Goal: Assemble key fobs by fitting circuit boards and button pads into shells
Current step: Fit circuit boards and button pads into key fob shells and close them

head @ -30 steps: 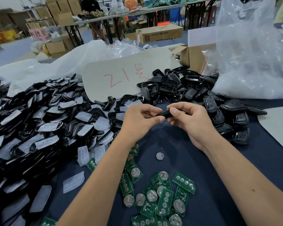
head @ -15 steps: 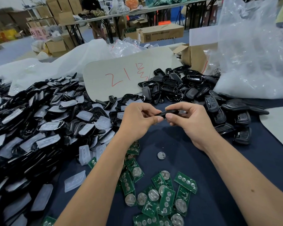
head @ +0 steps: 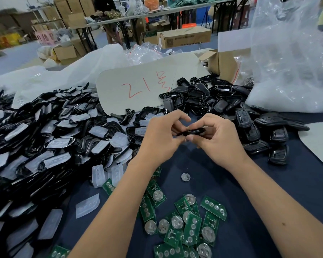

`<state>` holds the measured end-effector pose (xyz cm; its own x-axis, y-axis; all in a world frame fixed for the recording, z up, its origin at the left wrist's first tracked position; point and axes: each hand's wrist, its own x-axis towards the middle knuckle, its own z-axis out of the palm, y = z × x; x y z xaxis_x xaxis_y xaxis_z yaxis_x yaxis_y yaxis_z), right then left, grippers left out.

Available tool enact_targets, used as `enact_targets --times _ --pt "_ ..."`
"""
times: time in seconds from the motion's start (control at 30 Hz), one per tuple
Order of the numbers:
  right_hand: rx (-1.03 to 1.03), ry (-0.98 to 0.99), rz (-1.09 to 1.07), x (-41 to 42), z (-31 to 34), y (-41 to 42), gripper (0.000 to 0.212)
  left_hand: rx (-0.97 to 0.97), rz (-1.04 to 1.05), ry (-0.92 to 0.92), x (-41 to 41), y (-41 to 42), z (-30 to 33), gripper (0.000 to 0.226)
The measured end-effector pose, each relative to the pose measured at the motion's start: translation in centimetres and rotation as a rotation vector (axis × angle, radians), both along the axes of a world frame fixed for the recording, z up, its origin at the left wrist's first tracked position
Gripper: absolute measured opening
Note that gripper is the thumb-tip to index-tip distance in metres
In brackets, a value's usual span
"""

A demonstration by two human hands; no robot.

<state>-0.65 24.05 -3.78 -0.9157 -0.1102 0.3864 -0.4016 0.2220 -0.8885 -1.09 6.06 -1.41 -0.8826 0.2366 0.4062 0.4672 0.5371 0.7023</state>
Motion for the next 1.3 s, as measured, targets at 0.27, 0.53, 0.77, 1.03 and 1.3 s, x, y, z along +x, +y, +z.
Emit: enact_targets --times 0.27,0.53,0.77,1.03,1.3 --pt "0.017 -0.024 -0.018 0.2 0.3 -0.1 0.024 -0.012 0.01 -0.04 -0.1 -0.1 -0.2 0.038" --pt "-0.027 -0.041 -0.074 -0.2 -0.2 0.0 0.036 0.198 0.038 -0.201 -0.3 0.4 -0.5 0.034" --pt "-0.241 -0.209 -0.029 -0.3 -0.4 -0.3 0.032 0.835 -0.076 -0.615 0.0 0.9 -0.2 0.028" --pt "-0.397 -0.293 0.012 0.0 0.3 -0.5 0.037 0.937 -0.136 -0.728 0.0 1.3 -0.1 0.035" --pt "-0.475 -0.345 0.003 0.1 0.7 -0.8 0.048 0.993 -0.132 -0.766 0.2 1.6 0.0 0.032"
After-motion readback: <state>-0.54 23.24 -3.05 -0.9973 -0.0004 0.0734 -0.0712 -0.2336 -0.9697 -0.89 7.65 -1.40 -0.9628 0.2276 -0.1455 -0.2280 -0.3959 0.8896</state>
